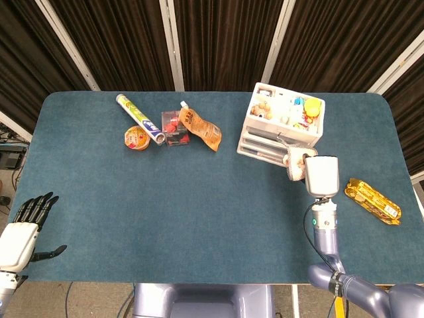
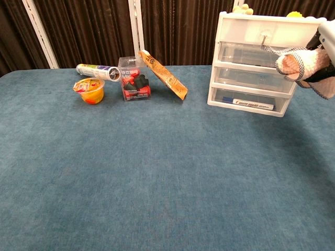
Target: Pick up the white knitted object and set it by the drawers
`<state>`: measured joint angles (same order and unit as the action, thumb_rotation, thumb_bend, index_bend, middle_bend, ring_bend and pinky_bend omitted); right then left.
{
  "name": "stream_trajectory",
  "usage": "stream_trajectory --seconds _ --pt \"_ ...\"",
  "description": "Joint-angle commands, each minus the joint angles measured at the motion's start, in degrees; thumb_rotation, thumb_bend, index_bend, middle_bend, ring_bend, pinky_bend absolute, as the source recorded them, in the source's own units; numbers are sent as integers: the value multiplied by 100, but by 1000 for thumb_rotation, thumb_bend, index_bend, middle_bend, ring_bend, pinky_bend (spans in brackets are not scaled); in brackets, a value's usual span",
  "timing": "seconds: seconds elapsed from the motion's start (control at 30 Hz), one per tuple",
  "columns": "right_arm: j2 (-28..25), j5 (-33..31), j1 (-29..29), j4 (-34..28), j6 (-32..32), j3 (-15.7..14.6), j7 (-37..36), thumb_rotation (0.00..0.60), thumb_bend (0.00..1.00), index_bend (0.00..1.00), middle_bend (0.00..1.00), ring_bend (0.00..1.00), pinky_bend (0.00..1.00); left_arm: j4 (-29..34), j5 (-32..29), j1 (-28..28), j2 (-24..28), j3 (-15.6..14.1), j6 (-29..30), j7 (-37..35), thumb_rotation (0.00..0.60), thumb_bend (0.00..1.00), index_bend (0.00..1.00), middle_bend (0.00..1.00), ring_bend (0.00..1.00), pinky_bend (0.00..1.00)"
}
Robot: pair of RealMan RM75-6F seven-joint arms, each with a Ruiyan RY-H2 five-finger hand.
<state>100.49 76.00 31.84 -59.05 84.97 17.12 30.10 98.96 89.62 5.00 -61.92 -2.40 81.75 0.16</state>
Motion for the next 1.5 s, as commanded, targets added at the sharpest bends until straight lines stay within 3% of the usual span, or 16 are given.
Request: stream_trajectory --seconds 0.03,1.5 --pt "-13 6 21 -15 -5 25 -14 600 230 861 1000 948 975 1 0 0 0 0 -1 4 600 62 0 0 0 0" --pt "-89 28 1 -257 53 77 26 600 230 861 1000 948 975 0 22 -4 -6 -5 17 12 600 61 0 0 0 0"
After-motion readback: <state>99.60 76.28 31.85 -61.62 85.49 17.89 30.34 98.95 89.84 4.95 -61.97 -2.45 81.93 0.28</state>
